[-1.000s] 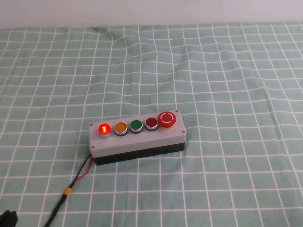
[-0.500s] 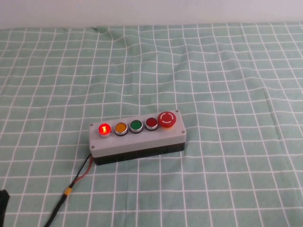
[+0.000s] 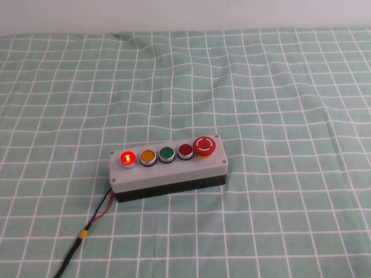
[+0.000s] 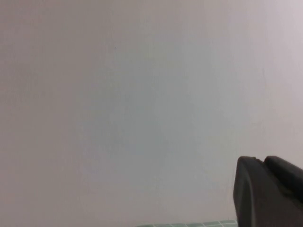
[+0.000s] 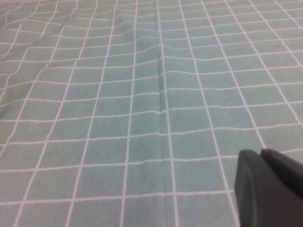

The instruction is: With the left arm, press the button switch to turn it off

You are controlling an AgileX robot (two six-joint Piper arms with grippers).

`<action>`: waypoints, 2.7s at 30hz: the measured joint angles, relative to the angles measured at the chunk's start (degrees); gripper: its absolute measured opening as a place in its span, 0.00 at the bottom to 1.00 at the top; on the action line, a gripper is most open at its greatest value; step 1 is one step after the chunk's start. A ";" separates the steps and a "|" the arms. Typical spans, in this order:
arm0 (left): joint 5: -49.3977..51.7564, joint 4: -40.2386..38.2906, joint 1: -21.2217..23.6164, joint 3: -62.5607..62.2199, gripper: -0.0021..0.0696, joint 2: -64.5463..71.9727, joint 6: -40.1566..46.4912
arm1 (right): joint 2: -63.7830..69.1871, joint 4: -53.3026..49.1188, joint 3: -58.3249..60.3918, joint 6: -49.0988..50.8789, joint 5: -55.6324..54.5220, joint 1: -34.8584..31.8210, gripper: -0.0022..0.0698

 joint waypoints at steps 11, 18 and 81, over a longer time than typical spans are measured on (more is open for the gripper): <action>0.11 0.00 0.00 0.00 0.03 0.00 0.00 | 0.00 0.00 0.00 0.00 0.00 0.00 0.01; -1.17 0.07 0.00 0.00 0.03 0.00 0.00 | 0.00 0.00 0.00 0.00 0.00 0.00 0.01; 60.07 -7.19 0.00 -56.11 0.03 53.49 -5.10 | 0.00 0.00 0.00 0.00 0.00 0.00 0.01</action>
